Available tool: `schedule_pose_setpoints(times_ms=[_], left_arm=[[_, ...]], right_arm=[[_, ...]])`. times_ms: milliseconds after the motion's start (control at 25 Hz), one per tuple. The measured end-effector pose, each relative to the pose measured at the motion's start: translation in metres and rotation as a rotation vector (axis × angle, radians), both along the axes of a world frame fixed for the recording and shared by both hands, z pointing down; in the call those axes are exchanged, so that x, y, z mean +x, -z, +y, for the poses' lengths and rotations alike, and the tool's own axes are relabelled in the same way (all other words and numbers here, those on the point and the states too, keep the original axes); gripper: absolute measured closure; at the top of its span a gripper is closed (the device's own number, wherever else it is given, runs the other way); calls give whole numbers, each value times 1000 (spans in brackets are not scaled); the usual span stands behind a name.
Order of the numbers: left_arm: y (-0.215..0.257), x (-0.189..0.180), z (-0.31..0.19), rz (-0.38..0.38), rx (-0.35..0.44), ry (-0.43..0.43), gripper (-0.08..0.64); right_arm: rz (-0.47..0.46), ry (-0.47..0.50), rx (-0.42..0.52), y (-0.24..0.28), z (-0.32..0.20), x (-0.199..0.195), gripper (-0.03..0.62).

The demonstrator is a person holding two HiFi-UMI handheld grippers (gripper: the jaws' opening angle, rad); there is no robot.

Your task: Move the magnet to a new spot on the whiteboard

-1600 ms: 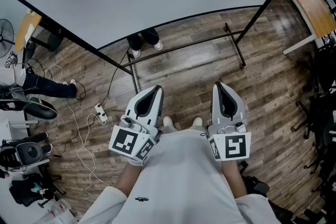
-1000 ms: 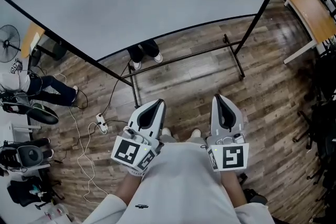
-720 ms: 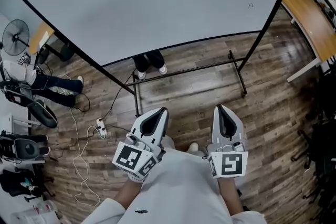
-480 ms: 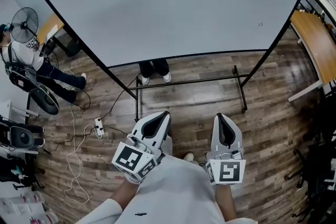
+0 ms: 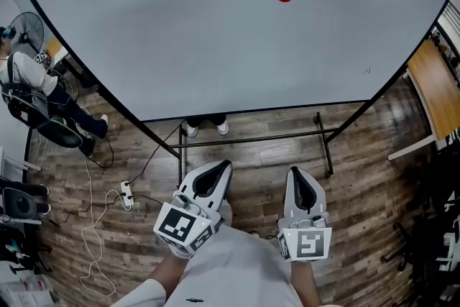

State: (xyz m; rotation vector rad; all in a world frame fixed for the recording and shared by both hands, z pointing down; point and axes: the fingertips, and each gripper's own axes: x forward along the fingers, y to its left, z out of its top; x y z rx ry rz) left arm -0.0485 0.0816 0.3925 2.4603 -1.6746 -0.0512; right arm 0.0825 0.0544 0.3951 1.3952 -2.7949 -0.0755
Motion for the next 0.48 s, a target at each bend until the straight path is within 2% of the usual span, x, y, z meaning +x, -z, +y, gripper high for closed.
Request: schedule_pose_setpoints(times_ms=[120,280,480], left_arm=[[2,-25,-40,-11,-3,-25,554],[14,-47,-87,-37,7,-99,554],[25,-66,-127,-48,22,-167,554]], right_arm=[[7,-26,-3,2,-37,-25,594],[11,-81,11,12,-85,-52,594],[1,-152,25,24,-127,-71,594]])
